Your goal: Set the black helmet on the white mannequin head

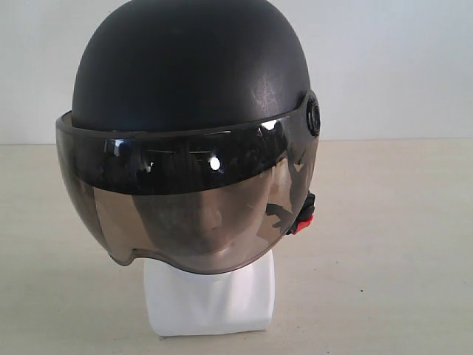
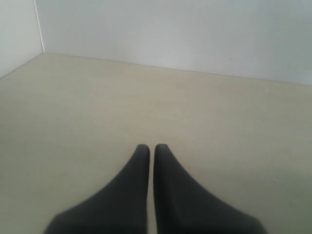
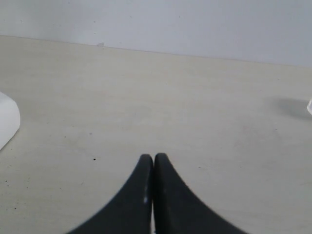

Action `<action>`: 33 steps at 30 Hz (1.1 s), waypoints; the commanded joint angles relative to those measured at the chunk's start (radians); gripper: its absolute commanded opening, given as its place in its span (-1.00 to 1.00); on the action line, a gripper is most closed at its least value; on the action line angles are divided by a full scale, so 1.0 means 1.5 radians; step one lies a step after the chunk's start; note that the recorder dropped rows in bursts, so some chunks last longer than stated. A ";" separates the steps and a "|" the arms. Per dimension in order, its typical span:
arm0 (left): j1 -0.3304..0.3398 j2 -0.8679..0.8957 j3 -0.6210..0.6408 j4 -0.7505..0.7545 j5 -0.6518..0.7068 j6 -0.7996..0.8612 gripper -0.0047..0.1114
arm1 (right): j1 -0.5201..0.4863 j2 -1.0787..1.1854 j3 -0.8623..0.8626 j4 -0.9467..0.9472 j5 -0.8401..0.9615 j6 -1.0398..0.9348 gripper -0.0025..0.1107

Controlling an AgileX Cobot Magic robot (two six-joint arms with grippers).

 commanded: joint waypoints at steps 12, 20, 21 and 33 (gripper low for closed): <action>-0.004 -0.003 0.002 -0.007 0.000 -0.006 -0.84 | -0.004 -0.003 0.000 0.003 -0.007 0.001 -0.96; -0.004 -0.003 0.002 -0.007 0.000 -0.006 -0.84 | -0.004 -0.003 0.000 0.003 -0.007 0.001 -0.96; -0.004 -0.003 0.002 -0.007 0.000 -0.006 -0.84 | -0.004 -0.003 0.000 0.003 -0.007 0.001 -0.96; -0.074 -0.003 0.002 -0.007 0.000 -0.006 -0.84 | -0.004 -0.003 0.000 0.003 -0.007 0.001 -0.96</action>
